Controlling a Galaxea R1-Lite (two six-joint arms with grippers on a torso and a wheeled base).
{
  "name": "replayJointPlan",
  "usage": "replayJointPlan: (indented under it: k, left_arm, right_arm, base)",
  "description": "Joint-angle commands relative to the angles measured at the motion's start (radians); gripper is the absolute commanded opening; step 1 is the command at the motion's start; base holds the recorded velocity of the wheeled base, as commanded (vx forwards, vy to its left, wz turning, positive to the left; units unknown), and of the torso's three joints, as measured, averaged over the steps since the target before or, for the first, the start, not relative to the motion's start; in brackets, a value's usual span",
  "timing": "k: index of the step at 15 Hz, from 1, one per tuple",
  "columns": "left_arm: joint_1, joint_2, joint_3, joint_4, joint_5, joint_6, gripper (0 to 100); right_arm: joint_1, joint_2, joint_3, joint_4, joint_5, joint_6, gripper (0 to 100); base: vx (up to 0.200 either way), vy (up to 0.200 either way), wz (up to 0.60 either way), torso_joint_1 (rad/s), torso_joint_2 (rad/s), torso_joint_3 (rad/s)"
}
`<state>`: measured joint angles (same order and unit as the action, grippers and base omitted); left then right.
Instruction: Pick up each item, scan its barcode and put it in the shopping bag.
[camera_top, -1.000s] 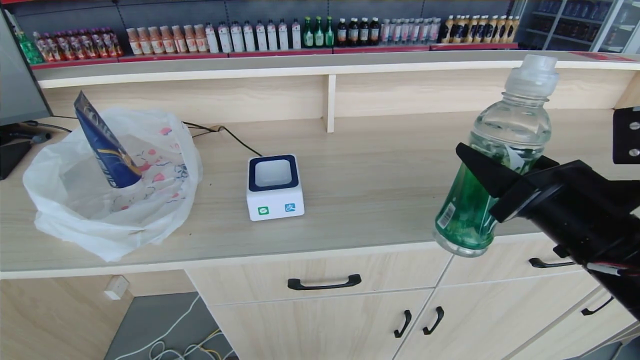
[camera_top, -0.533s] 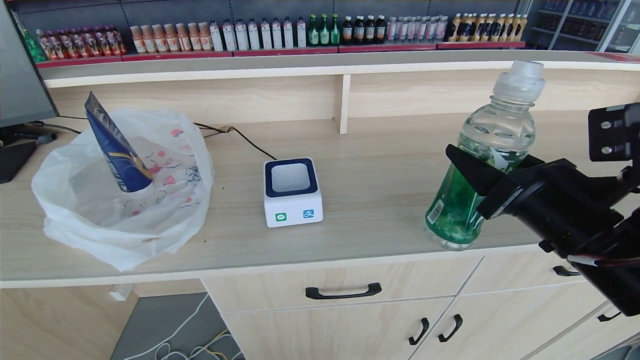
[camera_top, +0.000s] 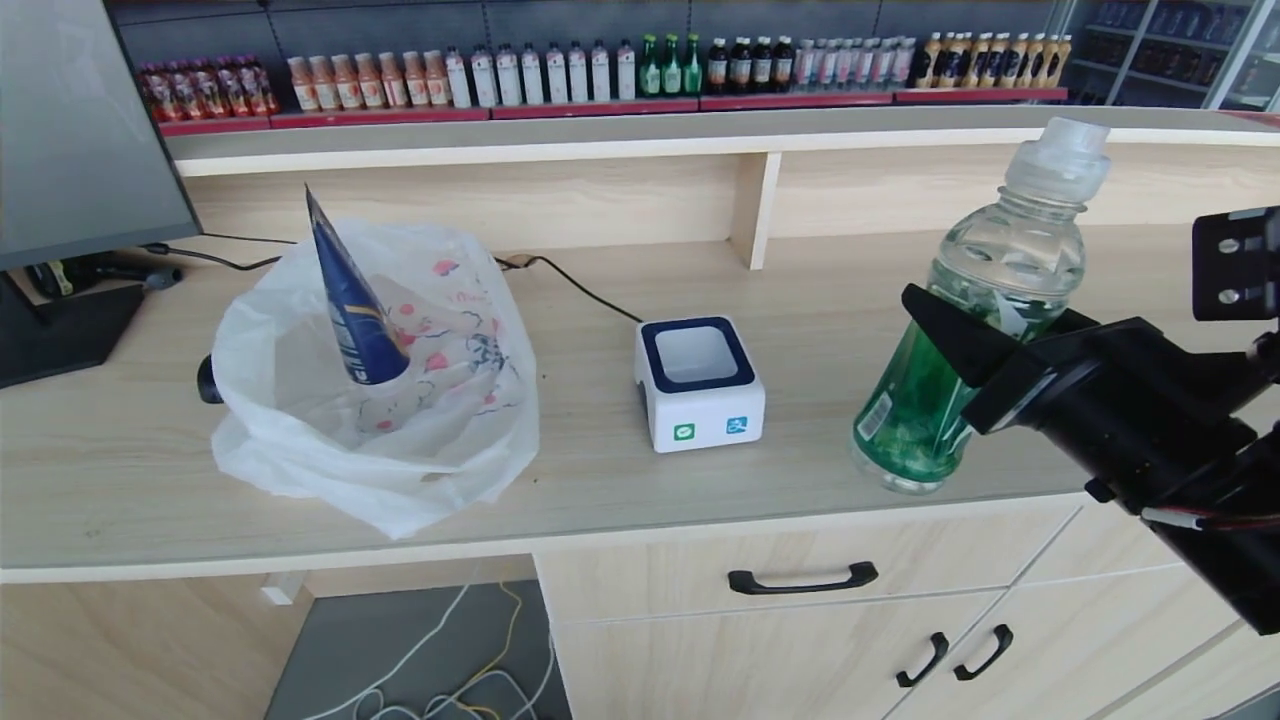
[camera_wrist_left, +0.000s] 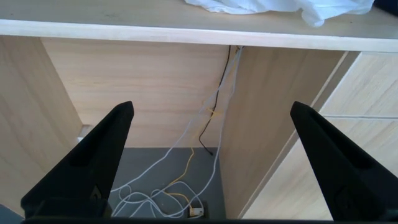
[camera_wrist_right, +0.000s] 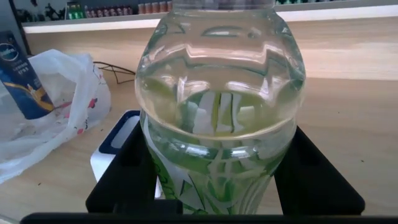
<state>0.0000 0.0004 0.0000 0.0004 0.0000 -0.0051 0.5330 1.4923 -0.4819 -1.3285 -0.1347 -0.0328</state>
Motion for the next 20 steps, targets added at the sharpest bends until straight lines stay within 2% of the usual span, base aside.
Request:
replayJointPlan:
  k: [1,4,6,15,17,20]
  left_arm:
    - [0.0,0.0,0.0,0.0,0.0,0.001,100]
    - [0.0,0.0,0.0,0.0,0.0,-0.001,100]
    - [0.0,0.0,0.0,0.0,0.0,-0.001,100]
    - [-0.002,0.0,0.0,0.0,0.0,0.002,100]
    - [-0.002,0.0,0.0,0.0,0.0,0.002,100]
    - [-0.002,0.0,0.0,0.0,0.0,0.002,100]
  right_arm:
    - [-0.022,0.002,0.017,-0.005,0.001,0.001,0]
    - [-0.068,0.003,0.031,-0.04,0.02,0.005,0]
    - [-0.068,0.002,0.022,-0.04,0.026,0.004,0]
    - [-0.067,0.009,-0.02,-0.035,0.049,-0.019,0]
    - [-0.067,0.042,-0.072,-0.032,0.058,-0.079,0]
    - [-0.07,0.117,-0.23,-0.028,0.125,-0.167,0]
  base:
    - [0.0,0.2,0.0,0.007,0.0,-0.002]
    - [0.0,0.2,0.0,0.001,0.0,0.002]
    - [0.0,0.2,0.0,0.0,0.0,0.002]
    - [0.0,0.0,0.0,0.0,0.0,0.0]
    - [0.0,0.0,0.0,0.0,0.0,0.0]
    - [0.0,0.0,0.0,0.0,0.0,0.0]
